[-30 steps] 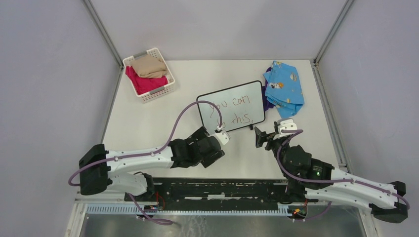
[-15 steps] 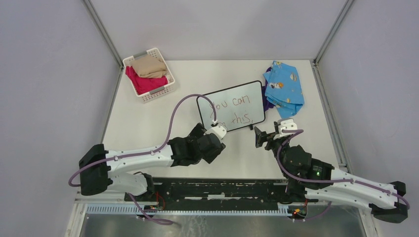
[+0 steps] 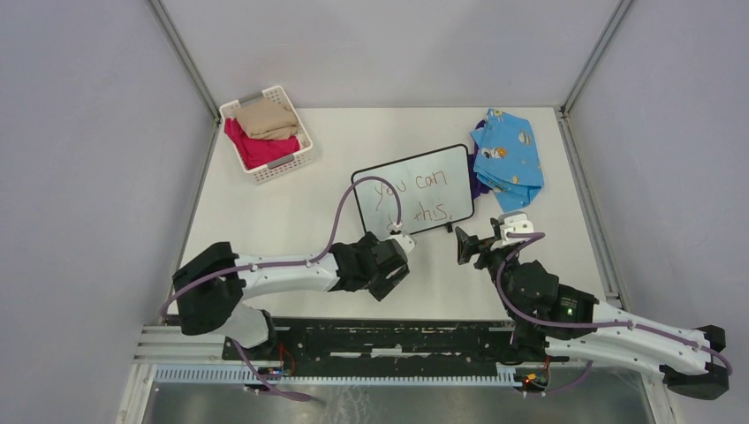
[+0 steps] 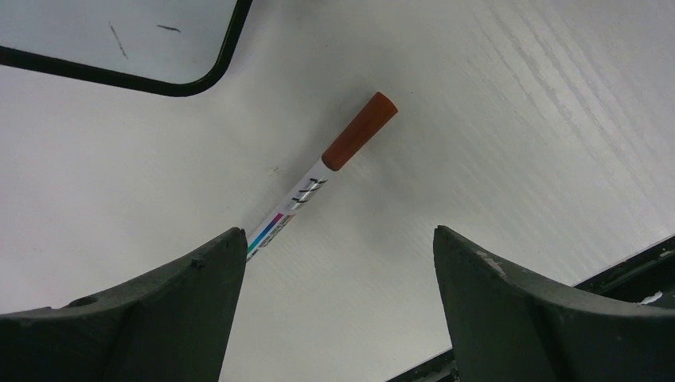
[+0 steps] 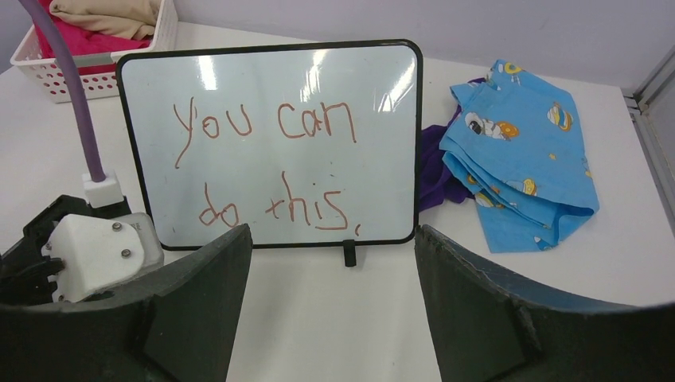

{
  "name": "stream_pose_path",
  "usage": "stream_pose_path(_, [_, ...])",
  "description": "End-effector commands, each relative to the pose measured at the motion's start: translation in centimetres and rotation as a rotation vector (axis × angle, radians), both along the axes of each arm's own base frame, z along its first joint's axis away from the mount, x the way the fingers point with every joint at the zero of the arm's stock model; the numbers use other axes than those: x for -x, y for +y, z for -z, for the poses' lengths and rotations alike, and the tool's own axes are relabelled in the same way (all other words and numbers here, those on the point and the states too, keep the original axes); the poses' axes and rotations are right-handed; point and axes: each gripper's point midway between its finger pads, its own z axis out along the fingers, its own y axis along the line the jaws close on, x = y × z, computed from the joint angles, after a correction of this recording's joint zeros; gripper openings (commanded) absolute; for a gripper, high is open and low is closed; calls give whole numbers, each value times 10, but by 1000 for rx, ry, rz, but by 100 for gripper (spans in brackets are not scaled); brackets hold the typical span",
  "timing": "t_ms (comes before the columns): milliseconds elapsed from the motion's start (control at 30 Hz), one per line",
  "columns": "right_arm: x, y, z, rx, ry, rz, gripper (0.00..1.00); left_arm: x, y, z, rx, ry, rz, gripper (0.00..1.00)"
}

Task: Write a sentence on the whiteboard
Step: Adjust the whiteboard marker at the center of the board.

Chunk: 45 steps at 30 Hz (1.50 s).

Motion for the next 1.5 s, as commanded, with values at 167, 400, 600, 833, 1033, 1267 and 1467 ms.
stream_pose_path(167, [-1, -3, -1, -19, -7, 22, 81, -19, -48, -12, 45, -19, 98, 88])
stream_pose_path(400, [0, -4, -10, -50, -14, 17, 81, -22, -62, 1, 85, 59, 120, 82])
stream_pose_path(600, [0, -4, -11, -52, -15, 14, 81, -26, -67, 2, 114, 87, 120, 80])
stream_pose_path(833, [1, -4, -8, -56, -7, 14, 81, -23, -68, 13, 100, 126, 133, 80])
stream_pose_path(1033, [1, -5, -8, -57, -8, 17, 81, -16, -65, 24, 93, 162, 132, 78])
stream_pose_path(1267, [1, -3, -7, -55, -6, 13, 81, -13, -63, 19, 107, 168, 132, 77])
stream_pose_path(1467, [1, -1, -6, -56, -2, 6, 81, -8, -58, 20, 105, 179, 130, 77])
